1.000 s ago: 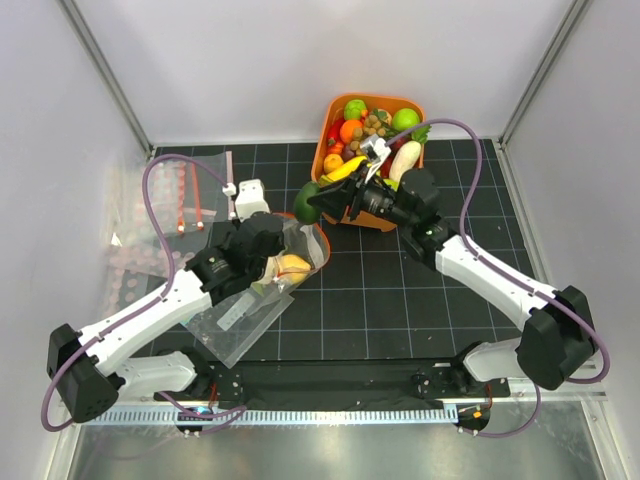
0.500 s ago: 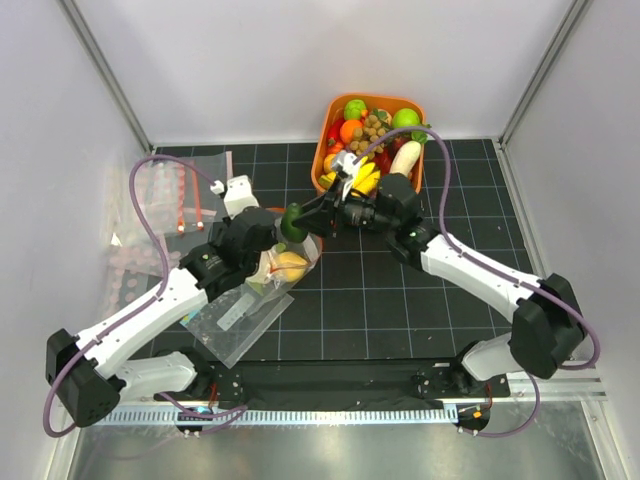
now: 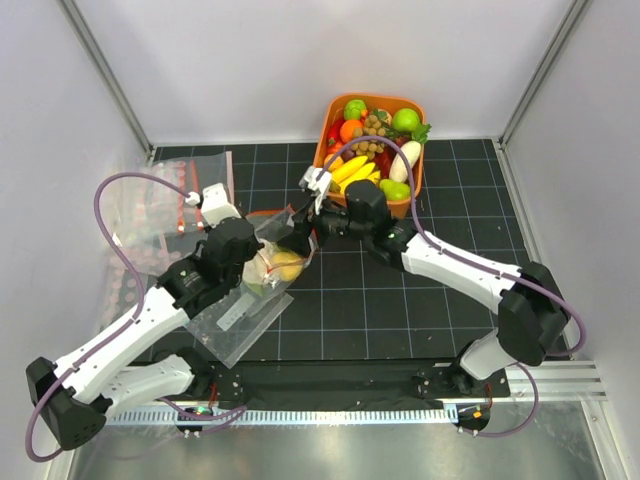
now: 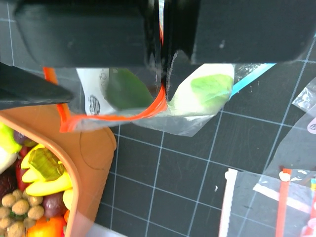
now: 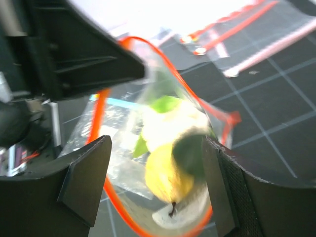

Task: Place the food in the zip-top bag and seal the zipper
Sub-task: Place the fake fruit in the zipper food storage bag, then adjust the zipper food storage bag at the center of the board.

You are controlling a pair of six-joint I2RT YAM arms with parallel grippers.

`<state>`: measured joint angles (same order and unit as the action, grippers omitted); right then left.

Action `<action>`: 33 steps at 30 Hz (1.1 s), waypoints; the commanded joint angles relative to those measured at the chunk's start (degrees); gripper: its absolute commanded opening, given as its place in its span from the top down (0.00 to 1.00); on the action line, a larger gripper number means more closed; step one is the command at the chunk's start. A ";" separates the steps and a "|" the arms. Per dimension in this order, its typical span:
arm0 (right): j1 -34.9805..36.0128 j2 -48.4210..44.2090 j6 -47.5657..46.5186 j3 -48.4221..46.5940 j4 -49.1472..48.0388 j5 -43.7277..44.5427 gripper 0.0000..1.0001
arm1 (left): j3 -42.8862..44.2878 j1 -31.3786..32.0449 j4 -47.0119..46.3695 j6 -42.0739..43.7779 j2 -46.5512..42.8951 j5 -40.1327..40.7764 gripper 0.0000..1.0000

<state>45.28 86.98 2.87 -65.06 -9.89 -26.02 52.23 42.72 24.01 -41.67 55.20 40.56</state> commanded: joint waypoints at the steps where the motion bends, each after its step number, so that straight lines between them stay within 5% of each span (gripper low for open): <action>1: -0.19 -5.32 0.46 1.68 -5.14 11.29 0.20 | -0.11 -0.27 -2.13 -2.26 -1.41 4.17 0.99; 8: -1.67 -6.91 2.83 4.15 -6.46 29.01 0.24 | -0.46 -0.27 1.04 -6.05 -3.08 9.45 0.97; 22: -2.21 -3.05 1.61 -0.33 -2.41 7.59 0.38 | -0.90 -0.27 0.86 -6.32 -4.14 10.25 0.96; 30: -2.21 0.64 0.82 -4.28 2.15 4.58 0.39 | -0.90 -0.18 0.25 -5.70 -3.52 9.10 0.96; 33: -2.21 2.05 -0.24 -5.25 3.47 3.35 0.51 | -0.90 -0.18 -0.10 -5.35 -3.26 8.49 0.96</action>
<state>42.76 88.33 4.12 -67.05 -7.60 -20.16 51.05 42.72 26.81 -46.50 51.90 48.14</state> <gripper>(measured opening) 0.538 0.045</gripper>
